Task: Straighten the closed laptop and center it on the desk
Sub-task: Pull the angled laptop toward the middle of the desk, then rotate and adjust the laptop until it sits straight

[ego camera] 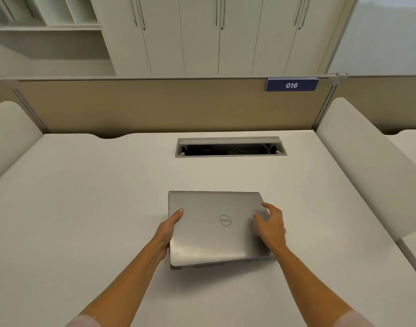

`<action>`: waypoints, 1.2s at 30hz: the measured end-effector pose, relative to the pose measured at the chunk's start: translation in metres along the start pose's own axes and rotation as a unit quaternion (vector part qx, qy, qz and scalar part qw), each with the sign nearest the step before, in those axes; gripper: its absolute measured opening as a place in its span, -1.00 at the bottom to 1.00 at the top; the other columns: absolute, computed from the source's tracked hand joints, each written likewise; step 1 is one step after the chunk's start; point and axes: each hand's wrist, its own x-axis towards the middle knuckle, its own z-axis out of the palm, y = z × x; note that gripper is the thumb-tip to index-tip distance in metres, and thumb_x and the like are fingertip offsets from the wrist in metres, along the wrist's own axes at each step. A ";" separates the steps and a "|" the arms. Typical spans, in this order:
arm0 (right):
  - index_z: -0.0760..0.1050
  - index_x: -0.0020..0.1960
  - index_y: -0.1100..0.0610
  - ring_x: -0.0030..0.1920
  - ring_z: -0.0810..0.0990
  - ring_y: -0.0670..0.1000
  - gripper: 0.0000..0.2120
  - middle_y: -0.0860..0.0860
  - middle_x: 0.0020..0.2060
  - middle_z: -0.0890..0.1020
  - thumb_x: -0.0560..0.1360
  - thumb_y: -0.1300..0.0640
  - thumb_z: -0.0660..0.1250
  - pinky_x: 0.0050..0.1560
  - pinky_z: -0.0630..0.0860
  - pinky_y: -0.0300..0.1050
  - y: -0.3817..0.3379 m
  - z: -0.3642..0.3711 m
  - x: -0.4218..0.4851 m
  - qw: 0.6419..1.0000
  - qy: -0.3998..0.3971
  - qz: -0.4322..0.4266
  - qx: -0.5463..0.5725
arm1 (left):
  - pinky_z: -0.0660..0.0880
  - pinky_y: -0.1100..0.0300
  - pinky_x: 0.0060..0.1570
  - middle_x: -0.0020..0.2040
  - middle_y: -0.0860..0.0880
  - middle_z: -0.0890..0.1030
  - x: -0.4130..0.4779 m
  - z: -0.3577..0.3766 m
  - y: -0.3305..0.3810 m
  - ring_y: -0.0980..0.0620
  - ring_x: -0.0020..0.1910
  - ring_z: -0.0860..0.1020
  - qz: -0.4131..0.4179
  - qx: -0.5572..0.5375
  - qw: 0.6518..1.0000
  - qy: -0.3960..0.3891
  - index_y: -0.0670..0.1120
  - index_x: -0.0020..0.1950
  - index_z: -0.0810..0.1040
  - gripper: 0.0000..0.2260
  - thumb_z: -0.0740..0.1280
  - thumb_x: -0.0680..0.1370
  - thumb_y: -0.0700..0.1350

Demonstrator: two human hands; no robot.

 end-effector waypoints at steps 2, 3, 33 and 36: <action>0.39 0.36 0.00 0.24 0.51 0.11 -0.59 0.04 0.34 0.43 0.53 0.04 0.35 0.35 0.34 0.14 -0.015 0.016 -0.001 1.000 -0.009 -0.013 -0.006 | 0.58 -0.04 0.07 0.03 -0.15 0.72 -0.006 -0.022 -0.003 -0.17 0.02 0.68 0.012 -0.042 0.999 0.029 -0.12 0.15 0.62 -0.64 0.36 0.52 0.11; 0.40 0.35 0.01 0.23 0.52 0.12 -0.60 0.05 0.33 0.44 0.53 0.04 0.35 0.35 0.33 0.13 -0.022 0.025 -0.002 1.000 -0.013 -0.017 -0.007 | 0.58 -0.04 0.06 0.03 -0.16 0.72 -0.008 -0.032 -0.004 -0.18 0.02 0.68 0.017 -0.059 0.997 0.047 -0.12 0.14 0.62 -0.65 0.36 0.52 0.12; 0.09 0.44 0.06 0.14 0.48 0.07 -0.53 0.03 0.23 0.44 0.63 -0.04 0.18 0.18 0.45 -0.01 -0.089 0.188 -0.100 0.952 -0.164 0.153 0.210 | 0.56 0.04 -0.18 0.02 -0.08 0.68 -0.038 -0.072 -0.042 -0.10 -0.02 0.64 -0.016 -0.261 0.947 0.185 0.00 0.09 0.56 -0.60 0.28 0.50 0.29; 0.08 0.48 0.04 0.10 0.48 0.06 -0.51 0.07 0.29 0.46 0.64 -0.04 0.17 0.10 0.40 -0.07 -0.087 0.187 -0.099 0.960 -0.134 0.132 0.206 | 0.59 0.03 -0.19 0.02 -0.11 0.69 -0.041 -0.070 -0.043 -0.14 -0.01 0.65 -0.039 -0.249 0.955 0.156 -0.01 0.05 0.57 -0.60 0.27 0.49 0.30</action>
